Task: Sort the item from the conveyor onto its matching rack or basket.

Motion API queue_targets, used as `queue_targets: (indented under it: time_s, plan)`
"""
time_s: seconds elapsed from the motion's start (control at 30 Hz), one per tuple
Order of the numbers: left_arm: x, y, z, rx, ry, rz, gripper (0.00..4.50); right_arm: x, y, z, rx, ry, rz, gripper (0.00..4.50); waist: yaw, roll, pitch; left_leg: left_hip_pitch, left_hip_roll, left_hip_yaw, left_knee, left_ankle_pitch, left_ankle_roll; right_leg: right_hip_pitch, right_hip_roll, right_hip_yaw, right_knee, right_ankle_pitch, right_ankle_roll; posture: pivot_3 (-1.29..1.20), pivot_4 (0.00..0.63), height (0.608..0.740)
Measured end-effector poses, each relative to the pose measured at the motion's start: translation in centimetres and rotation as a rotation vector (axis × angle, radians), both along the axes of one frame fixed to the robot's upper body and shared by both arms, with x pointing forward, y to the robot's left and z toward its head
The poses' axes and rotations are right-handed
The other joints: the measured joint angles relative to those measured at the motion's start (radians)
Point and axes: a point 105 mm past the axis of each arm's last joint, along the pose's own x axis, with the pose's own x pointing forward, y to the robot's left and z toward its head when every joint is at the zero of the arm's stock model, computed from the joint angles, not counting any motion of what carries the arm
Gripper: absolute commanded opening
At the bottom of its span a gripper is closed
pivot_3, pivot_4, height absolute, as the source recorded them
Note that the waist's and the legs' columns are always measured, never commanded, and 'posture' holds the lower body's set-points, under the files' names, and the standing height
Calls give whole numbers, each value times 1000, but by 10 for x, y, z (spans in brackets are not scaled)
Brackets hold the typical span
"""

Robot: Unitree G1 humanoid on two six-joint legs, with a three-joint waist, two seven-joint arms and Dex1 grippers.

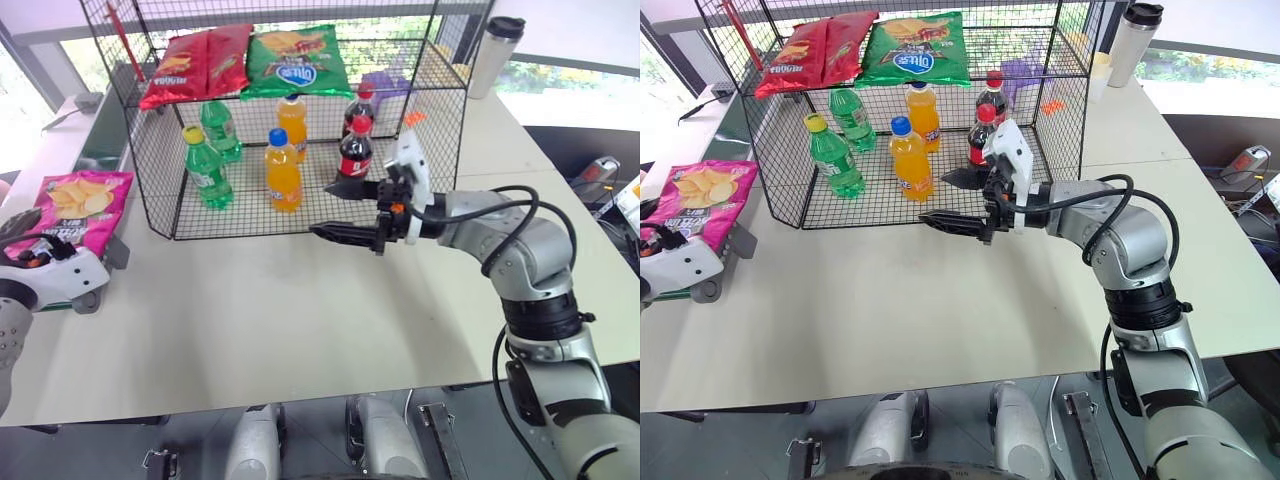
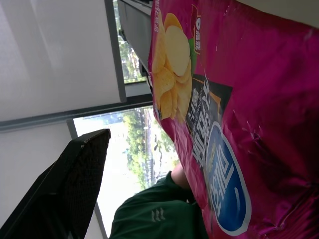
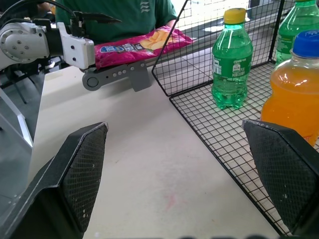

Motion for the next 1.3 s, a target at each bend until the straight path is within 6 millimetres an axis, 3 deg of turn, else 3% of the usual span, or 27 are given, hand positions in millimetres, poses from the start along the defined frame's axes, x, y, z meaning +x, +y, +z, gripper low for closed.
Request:
queue_targets:
  time_s: [0.1, 0.27, 0.33, 0.47, 0.6, 0.77, 0.9, 1.13, 1.23, 1.3]
  plan:
    - [1, -1, -6, -13, 11, 1, 2869, 0, 0, 0, 1, -4, -3, 4500, 1, 0, 0, 0, 0, 0, 1, 0, 0, 0, 0, 0, 0, 0, 0, 0, 150, 740]
    - [1, -1, -6, -14, 12, 10, 618, 1, 0, 0, 0, -10, -8, 4500, 0, 0, 0, 0, 0, 0, 1, 0, 0, 0, 0, 0, 0, 0, 0, 0, 150, 740]
    - [1, -2, -6, -11, 17, 10, 49, 1, -1, 0, 0, -10, -10, 4500, 0, 0, 0, 0, 0, 0, 1, 0, 0, 0, 0, 0, 0, 0, 0, 0, 150, 740]
    - [3, -1, -2, -7, 22, 18, 49, 2, -1, 0, 1, -12, -14, 4500, 2, 0, 0, 0, 0, -1, 2, 0, 0, 1, 0, 0, 1, 0, 0, 0, 150, 740]
    - [6, 3, 16, -50, -2, 47, 49, 2, -1, 2, 5, -27, -19, 4500, 1, 0, 0, 0, 0, -1, 2, 0, 0, 1, 0, 0, 1, 0, 0, 0, 150, 740]
    - [0, 3, 81, -260, -63, 20, 49, 13, -13, 4, 21, -30, -60, 4500, 0, -2, 0, -1, 1, -2, 4, 0, 0, 1, 2, -1, 0, 0, 0, 0, 150, 740]
    - [-27, -15, 127, -458, 58, -109, 49, 25, -34, 24, 72, -39, -95, 4500, -3, 0, 0, 0, 1, -1, 3, 0, 0, 2, 2, -1, 0, 0, 0, 0, 150, 740]
    - [-70, -32, 151, -683, 303, -159, 49, 31, -50, 33, 119, -21, -88, 4500, -6, 0, 1, 0, 2, -2, 3, 0, 0, 1, 4, 0, 0, -1, 0, 0, 150, 740]
    - [-82, -58, 158, -790, 380, -313, 49, 29, -52, 34, 135, -12, -59, 4500, 0, 0, 1, 0, 2, -3, 3, 0, 0, 2, 4, 0, 0, -1, 0, 0, 150, 740]
    - [-85, -82, 173, -859, 371, -489, 49, 29, -52, 37, 155, -8, -45, 4500, 2, 0, 1, 0, 2, -4, 5, 0, 0, 4, 4, 0, 0, -1, -1, 0, 150, 740]
